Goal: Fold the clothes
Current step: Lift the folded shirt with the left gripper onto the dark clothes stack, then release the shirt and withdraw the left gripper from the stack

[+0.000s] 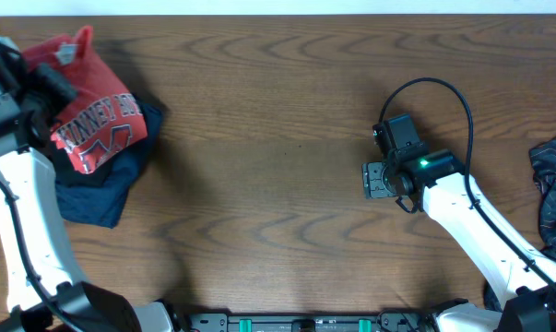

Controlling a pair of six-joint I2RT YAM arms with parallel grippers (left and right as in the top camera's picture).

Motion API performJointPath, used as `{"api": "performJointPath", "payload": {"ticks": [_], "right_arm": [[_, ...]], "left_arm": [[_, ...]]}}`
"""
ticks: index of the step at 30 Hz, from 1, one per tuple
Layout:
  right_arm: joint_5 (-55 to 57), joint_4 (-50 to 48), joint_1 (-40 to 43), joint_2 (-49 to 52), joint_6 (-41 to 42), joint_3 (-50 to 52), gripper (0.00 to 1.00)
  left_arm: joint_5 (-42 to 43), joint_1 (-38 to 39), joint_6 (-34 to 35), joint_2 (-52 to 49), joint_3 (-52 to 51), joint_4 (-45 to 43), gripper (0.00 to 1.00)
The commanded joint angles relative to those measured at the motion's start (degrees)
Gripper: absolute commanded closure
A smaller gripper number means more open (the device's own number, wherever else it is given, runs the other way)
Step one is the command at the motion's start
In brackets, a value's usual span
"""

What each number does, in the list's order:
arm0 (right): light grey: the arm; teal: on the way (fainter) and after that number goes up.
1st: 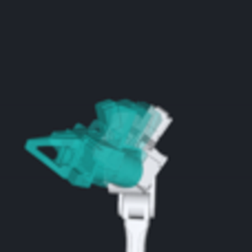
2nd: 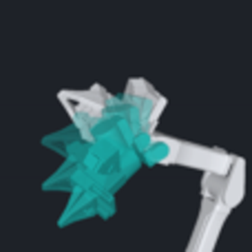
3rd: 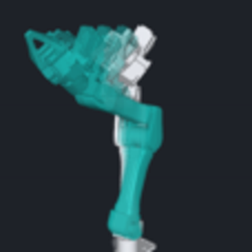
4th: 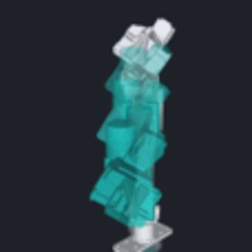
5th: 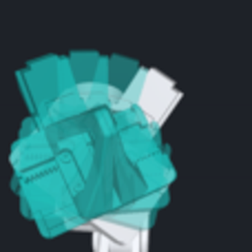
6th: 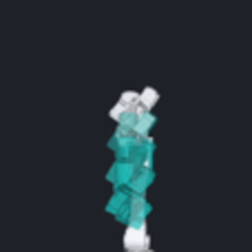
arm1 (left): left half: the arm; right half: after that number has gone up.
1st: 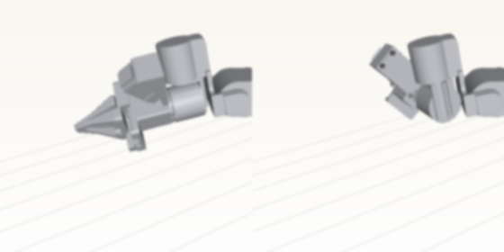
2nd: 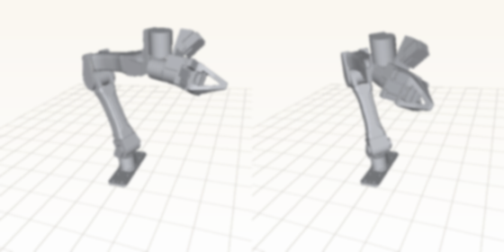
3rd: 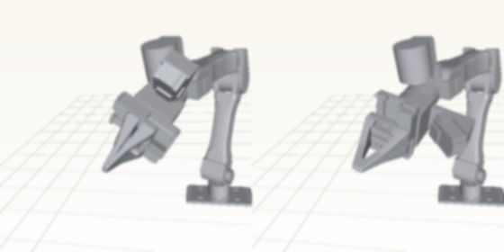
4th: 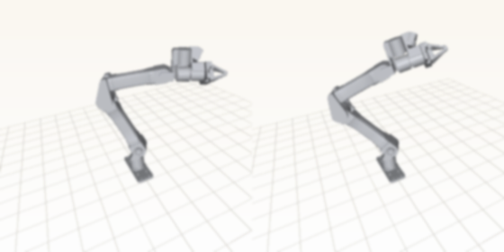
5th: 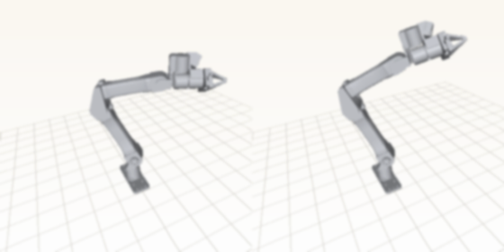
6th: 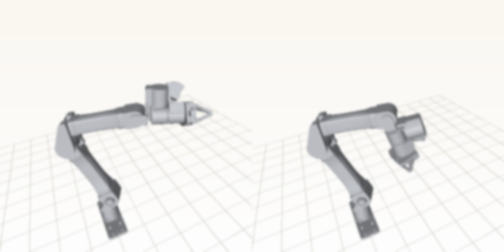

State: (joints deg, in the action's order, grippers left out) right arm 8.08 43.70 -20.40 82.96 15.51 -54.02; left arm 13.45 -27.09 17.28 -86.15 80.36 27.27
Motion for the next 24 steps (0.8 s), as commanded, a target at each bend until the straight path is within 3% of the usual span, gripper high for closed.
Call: {"api": "performJointPath", "payload": {"ticks": [1, 12, 13, 14, 16, 24], "right_arm": [[1.2, 0.0, 0.7, -0.7, 0.8, -0.3, 0.28], [1.1, 1.4, 0.7, -0.7, 1.6, -0.3, 0.29], [1.1, 1.4, 0.7, -0.7, 1.6, -0.3, 0.28], [1.1, 1.5, 0.7, -0.7, 1.6, -0.3, 0.29], [1.1, 1.5, 0.7, -0.7, 1.6, -0.3, 0.29], [1.2, 1.5, 0.7, -0.7, 1.6, -0.3, 0.28]], "left_arm": [[-3.1, -2.1, 2.4, -2.7, 0.4, -1.5, 0.94], [-10.3, -6.3, 8.4, -11.7, 0.4, -4.7, 0.91], [-10.3, -6.6, 8.4, -11.9, 0.4, -5.2, 0.83], [-10.2, -7.0, 8.4, -12.3, 0.4, -5.8, 0.51], [-10.1, -7.5, 8.4, -12.7, 0.4, -6.6, 0.02], [-9.6, -10.1, 12.5, -12.4, 0.4, -6.6, 0.02]]}}
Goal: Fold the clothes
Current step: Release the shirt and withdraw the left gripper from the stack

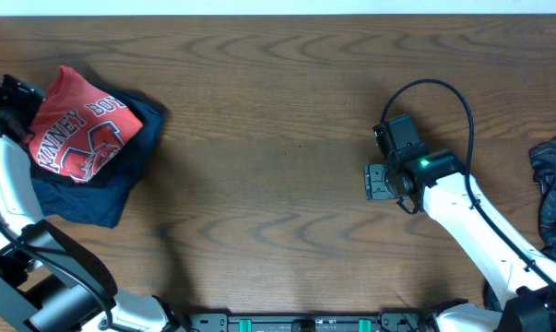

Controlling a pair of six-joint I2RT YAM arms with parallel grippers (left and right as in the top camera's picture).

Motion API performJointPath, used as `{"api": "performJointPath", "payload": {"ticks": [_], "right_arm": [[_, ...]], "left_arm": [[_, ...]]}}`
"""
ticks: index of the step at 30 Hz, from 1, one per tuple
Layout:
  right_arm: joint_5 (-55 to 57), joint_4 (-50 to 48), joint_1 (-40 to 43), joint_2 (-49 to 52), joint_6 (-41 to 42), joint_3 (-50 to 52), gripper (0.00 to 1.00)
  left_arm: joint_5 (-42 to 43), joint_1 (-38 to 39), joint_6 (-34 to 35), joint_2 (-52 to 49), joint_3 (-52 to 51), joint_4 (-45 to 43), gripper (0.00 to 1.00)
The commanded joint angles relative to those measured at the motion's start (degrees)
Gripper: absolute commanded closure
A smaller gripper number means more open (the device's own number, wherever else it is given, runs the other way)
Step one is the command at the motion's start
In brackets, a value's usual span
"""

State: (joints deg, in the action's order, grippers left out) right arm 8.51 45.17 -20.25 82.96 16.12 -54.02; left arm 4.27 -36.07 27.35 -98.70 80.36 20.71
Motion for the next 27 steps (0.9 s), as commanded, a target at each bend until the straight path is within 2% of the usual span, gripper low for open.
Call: {"api": "performJointPath", "payload": {"ticks": [1, 5, 8, 11, 14, 19, 23, 25, 27], "right_arm": [[0.7, 0.0, 0.6, -0.7, 1.0, -0.3, 0.28], [0.7, -1.2, 0.6, -0.7, 1.0, -0.3, 0.25], [-0.9, -3.0, 0.6, -0.7, 1.0, -0.3, 0.01], [-3.9, -5.4, 0.6, -0.7, 1.0, -0.3, 0.01], [-7.0, -10.0, 0.5, -0.7, 1.0, -0.3, 0.01], [-7.0, -18.6, 1.2, -0.8, 1.0, -0.3, 0.01], [-7.1, -22.4, 4.8, -1.0, 1.0, -0.4, 0.01], [-7.1, -21.8, 7.6, -1.2, 0.9, -0.8, 0.01], [-8.9, -18.8, 10.2, -2.0, -3.3, -1.5, 0.02]], "left_arm": [[0.0, -1.3, 2.5, 0.3, 0.4, -0.1, 0.02], [6.0, -1.0, 2.1, 1.7, 0.4, -1.3, 0.02], [13.3, 0.7, -0.6, 3.0, 0.4, -3.5, 0.02], [15.0, 4.9, -4.0, 3.9, 0.4, -3.7, 0.02], [14.3, 12.8, -11.1, 4.1, 0.4, -2.8, 0.02], [5.8, 27.7, -18.9, 4.1, 0.4, 1.9, 0.02], [-1.2, 37.1, -19.5, 4.1, 0.4, 8.9, 0.02], [-2.0, 39.8, -19.4, 4.1, 0.4, 13.6, 0.02], [-2.0, 40.9, -18.3, 4.3, 0.4, 18.3, 0.02]]}}
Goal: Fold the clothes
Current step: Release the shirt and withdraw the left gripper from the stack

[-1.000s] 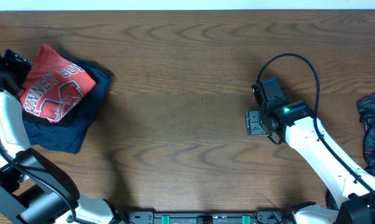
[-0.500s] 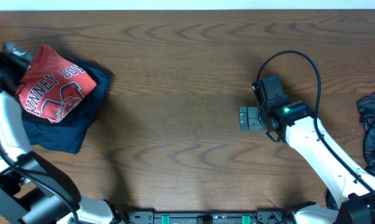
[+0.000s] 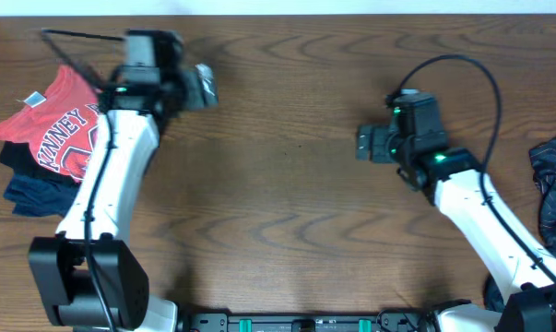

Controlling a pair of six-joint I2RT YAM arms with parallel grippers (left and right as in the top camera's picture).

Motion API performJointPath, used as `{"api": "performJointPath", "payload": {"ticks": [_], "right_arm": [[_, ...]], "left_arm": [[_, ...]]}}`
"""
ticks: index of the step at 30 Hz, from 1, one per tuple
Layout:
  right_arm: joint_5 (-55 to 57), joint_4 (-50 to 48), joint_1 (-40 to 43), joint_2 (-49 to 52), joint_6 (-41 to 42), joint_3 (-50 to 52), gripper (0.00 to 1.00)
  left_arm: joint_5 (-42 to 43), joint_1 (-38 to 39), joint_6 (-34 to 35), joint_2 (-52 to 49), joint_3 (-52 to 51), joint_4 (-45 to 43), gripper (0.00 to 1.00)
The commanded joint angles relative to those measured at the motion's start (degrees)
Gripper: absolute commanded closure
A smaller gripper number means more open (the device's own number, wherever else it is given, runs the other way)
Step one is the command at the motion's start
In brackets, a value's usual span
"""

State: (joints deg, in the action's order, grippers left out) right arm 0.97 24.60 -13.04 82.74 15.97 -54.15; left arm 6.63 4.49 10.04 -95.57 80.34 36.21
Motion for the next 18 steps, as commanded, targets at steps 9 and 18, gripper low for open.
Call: {"api": "performJointPath", "payload": {"ticks": [9, 18], "right_arm": [[1.8, 12.6, 6.6, -18.8, -4.7, -1.9, 0.01], [5.5, 12.4, 6.6, -45.6, -2.3, 7.2, 0.01]], "left_arm": [[-4.3, -2.7, 1.6, 10.1, -0.3, 16.9, 0.02], [-4.3, -3.2, 1.7, 35.4, -14.7, 5.2, 0.02]]}}
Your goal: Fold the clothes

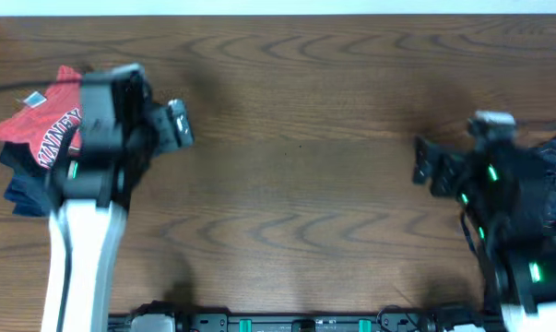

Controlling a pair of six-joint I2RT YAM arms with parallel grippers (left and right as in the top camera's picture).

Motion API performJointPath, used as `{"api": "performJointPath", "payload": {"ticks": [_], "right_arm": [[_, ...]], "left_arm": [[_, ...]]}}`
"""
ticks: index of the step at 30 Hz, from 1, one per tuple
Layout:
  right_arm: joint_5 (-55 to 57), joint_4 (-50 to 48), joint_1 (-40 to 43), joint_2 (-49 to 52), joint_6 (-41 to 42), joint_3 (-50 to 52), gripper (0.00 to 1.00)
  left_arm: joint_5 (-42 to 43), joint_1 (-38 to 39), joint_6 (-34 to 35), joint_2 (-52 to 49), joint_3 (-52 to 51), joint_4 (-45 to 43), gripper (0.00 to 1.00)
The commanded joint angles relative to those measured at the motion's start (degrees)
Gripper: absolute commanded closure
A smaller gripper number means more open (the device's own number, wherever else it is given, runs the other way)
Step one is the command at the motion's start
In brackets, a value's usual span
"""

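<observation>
A red printed shirt (pixel 33 138) lies folded on a navy garment (pixel 17 189) at the table's far left edge. My left gripper (pixel 178 125) hovers to the right of that stack, apart from it, open with nothing held. My right gripper (pixel 425 162) is at the right side over bare wood, pointing left and blurred by motion, so its jaws cannot be read. Behind it, at the right edge, sits a crumpled dark garment.
The brown wooden table (pixel 287 184) spans the view. The left arm's white link (pixel 79 249) runs down the left side to the front edge. The right arm's body (pixel 517 221) partly covers the dark pile.
My left gripper has moved slightly down and left, staying beside the red shirt stack. The right gripper has moved right from the table's middle-right toward the dark pile.
At first the left gripper was at the far left at the red shirt, bunched on the navy garment, and the right arm rested at centre-right. The shirt then lay flatter. Later the left gripper was clear of the stack, and now both arms have shifted.
</observation>
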State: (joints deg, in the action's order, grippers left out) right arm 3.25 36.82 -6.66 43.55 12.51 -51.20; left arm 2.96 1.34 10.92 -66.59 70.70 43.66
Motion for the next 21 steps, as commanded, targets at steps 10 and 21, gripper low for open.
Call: {"api": "performJointPath", "payload": {"ticks": [10, 21], "right_arm": [[4.5, 5.4, 0.3, -21.5, 2.2, 12.5, 0.01], [4.5, 25.5, 0.3, -21.5, 2.2, 12.5, 0.01]], "left_arm": [[-0.7, 0.0, 4.0, 26.3, -17.1, -7.4, 0.02], [-0.7, 0.0, 4.0, 26.6, -17.1, -6.6, 0.02]]}}
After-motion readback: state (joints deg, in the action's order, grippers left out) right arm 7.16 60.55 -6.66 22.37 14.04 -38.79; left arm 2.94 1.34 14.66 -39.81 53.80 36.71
